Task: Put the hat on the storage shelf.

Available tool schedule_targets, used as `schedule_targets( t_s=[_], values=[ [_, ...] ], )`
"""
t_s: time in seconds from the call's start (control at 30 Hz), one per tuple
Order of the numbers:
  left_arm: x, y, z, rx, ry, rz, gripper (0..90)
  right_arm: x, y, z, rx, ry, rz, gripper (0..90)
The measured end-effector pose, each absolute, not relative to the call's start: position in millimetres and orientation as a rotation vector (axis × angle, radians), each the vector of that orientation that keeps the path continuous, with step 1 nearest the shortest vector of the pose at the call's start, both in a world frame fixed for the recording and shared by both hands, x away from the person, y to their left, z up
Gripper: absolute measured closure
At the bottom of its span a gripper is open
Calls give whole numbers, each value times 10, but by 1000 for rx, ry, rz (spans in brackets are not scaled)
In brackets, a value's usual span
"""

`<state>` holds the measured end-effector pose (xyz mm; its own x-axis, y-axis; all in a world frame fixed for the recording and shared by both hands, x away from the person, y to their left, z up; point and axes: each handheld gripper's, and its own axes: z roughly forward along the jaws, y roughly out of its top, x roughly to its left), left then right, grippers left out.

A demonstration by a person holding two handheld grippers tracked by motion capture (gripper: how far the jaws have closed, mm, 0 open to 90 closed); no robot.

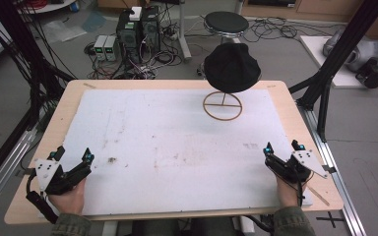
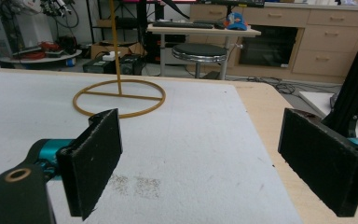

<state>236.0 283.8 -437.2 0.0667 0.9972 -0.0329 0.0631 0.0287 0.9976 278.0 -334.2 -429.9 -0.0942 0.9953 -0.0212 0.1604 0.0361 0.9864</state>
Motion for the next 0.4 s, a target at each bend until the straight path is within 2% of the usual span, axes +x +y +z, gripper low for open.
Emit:
schedule_targets(
  t_s=[0.4],
  values=[
    [2360,2854,-4374,1264,1223,1106,176,2797,-3327,-4303,1256,1416,1181,128]
  ],
)
